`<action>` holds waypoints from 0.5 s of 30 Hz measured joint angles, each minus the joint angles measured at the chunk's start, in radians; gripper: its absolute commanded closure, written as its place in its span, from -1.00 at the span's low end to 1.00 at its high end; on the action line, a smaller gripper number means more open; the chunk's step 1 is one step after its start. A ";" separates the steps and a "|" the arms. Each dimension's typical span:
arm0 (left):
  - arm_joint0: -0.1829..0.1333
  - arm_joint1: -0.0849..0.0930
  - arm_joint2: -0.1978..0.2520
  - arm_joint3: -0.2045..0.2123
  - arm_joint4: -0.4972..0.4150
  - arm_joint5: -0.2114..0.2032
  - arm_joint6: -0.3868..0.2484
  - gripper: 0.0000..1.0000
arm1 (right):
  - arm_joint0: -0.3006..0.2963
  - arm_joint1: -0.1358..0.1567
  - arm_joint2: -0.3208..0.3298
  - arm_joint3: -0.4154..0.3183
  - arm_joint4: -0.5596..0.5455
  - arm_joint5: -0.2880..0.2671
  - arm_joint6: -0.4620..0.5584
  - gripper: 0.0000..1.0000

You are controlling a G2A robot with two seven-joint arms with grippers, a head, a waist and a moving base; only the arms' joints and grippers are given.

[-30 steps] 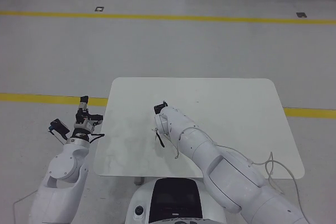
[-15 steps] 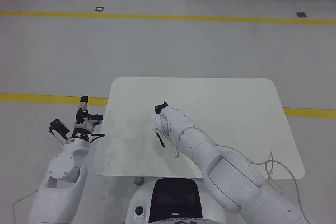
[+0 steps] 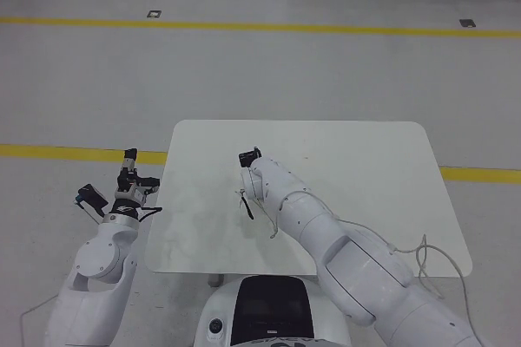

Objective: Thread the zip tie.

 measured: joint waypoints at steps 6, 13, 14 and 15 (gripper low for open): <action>0.000 0.000 0.000 0.000 0.000 0.000 0.000 -1.00 | -0.039 0.029 0.022 -0.101 -0.031 0.000 0.018 1.00; 0.000 0.000 0.000 0.000 0.000 0.000 0.000 -1.00 | -0.138 0.091 0.075 -0.322 -0.127 0.000 0.098 1.00; 0.000 0.000 0.000 0.000 0.000 0.000 0.000 -1.00 | -0.166 0.105 0.090 -0.379 -0.153 0.000 0.121 1.00; 0.000 0.000 0.000 0.000 0.000 0.000 0.000 -1.00 | -0.190 0.116 0.102 -0.427 -0.175 0.000 0.139 1.00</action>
